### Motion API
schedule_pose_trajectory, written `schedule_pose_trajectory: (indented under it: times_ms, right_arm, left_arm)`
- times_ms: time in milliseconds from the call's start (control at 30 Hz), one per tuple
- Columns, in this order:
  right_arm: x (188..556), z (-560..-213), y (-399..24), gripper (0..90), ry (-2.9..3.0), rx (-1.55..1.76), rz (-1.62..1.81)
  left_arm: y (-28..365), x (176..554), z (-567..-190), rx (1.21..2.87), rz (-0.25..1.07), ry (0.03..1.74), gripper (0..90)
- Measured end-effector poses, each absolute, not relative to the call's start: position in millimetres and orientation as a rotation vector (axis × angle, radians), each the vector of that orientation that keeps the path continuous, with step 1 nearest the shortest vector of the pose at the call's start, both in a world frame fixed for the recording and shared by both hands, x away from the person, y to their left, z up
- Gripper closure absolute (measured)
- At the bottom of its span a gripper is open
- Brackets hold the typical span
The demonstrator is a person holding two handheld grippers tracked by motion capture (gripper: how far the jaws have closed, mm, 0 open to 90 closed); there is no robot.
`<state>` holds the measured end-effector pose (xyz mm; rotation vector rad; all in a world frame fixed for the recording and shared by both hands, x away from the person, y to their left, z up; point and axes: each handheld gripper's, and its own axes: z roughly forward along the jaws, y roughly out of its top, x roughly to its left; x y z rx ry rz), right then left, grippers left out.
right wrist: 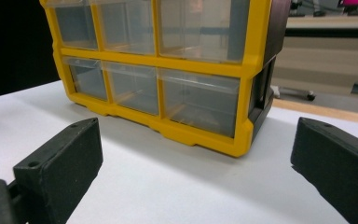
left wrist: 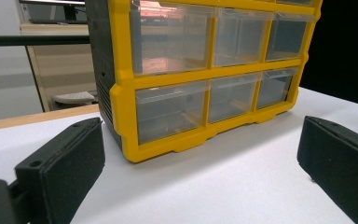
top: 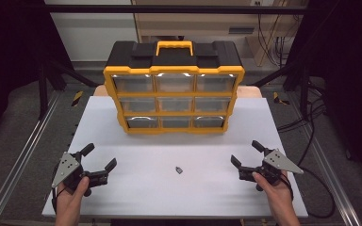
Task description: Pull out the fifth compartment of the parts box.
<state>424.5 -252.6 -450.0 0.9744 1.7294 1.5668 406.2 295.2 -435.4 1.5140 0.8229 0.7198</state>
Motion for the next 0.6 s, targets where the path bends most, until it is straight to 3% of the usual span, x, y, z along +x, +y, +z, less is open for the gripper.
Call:
schedule_pose_trajectory:
  times_ms: [600]
  right_arm:
    - [432,-448,-229,5.4,1.863,1.057,1.448]
  left_arm:
    - [301,425,-440,1.556,0.725,0.813,0.6]
